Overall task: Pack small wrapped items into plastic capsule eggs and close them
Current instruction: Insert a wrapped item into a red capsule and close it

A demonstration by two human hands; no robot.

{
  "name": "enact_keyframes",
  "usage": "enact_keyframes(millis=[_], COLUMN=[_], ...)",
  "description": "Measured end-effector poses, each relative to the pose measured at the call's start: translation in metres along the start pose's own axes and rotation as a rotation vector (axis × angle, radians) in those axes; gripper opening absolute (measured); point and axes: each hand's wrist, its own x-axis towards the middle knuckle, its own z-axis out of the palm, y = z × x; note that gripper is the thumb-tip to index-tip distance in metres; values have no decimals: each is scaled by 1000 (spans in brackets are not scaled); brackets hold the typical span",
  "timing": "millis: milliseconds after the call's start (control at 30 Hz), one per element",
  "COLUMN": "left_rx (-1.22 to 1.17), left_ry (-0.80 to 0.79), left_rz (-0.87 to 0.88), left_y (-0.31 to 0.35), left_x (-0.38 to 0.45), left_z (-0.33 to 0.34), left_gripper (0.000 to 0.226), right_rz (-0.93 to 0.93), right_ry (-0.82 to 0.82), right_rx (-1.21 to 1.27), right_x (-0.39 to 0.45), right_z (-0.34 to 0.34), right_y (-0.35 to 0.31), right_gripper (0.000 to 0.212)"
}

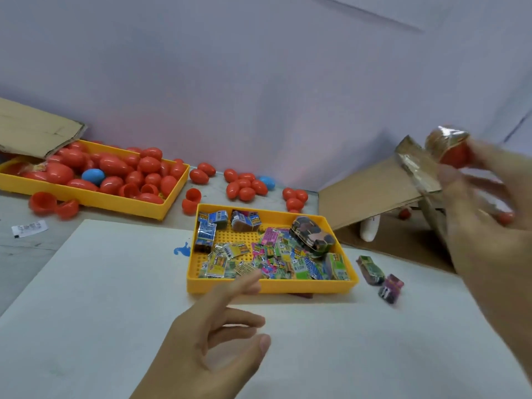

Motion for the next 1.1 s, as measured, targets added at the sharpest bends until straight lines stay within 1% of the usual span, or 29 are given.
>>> enact_keyframes(millis=[67, 133, 167, 200, 267, 333, 433, 467, 500, 567, 633, 700, 733, 800, 833, 900, 933, 967, 1000, 1033, 1067, 1100], left_rx=[10, 24, 23, 17, 2, 0, 43, 70, 91, 134, 166, 131, 113, 110, 160, 357, 485, 637, 792, 940, 1080, 1205], left_ry=[3, -1, -4, -5, 0, 10, 46, 57, 73, 144, 222, 317, 388, 568, 636, 720, 741, 736, 689, 593, 465, 336], left_rz=[-2, 3, 5, 2, 2, 8, 23, 37, 51, 71, 74, 85, 80, 51, 50, 59, 56, 35, -17, -110, -220, -313], left_y=[-2, -4, -5, -5, -5, -4, 3, 6, 10, 13, 14, 14, 13, 11, 10, 8, 8, 8, 8, 7, 5, 2], left_x=[1, 1, 2, 2, 3, 3, 4, 4, 5, 9, 13, 24, 31, 52, 64, 93, 111, 129, 147, 164, 178, 188], left_z=[0, 0, 1, 1, 2, 2, 0, -2, -3, -10, -23, -36, -44, -63, -75, -103, -118, -134, -150, -163, -175, -183], left_gripper=[65, 65, 65, 65, 63, 55, 41, 34, 27, 24, 20, 16, 16, 23, 23, 18, 18, 24, 36, 46, 53, 56], right_rz=[189, 457, 488, 451, 323, 315, 464, 545, 637, 796, 848, 838, 845, 850, 843, 825, 813, 807, 809, 815, 825, 834], right_ry=[-1, -171, -246, -282, -281, -392, -684, -720, -716, -662, -625, -592, -585, -589, -593, -607, -619, -628, -630, -624, -614, -609], right_rx=[-209, -408, -461, -456, -258, 43, 494, 631, 765, 985, 1076, 1115, 1136, 1148, 1145, 1139, 1137, 1136, 1142, 1154, 1166, 1176], right_x=[22, 30, 27, 21, 1, -24, -65, -77, -87, -100, -108, -113, -114, -115, -116, -117, -117, -117, -116, -116, -115, -115], right_z=[-11, -15, -16, -15, -8, 10, 51, 64, 76, 90, 98, 101, 102, 105, 106, 108, 109, 110, 110, 110, 111, 111], right_y=[26, 34, 32, 26, -5, -42, -87, -99, -107, -116, -120, -117, -116, -114, -114, -113, -113, -113, -112, -111, -110, -109], right_gripper=[27, 28, 26, 20, 11, 12, 19, 19, 19, 21, 19, 22, 24, 28, 30, 33, 34, 34, 34, 34, 33, 30])
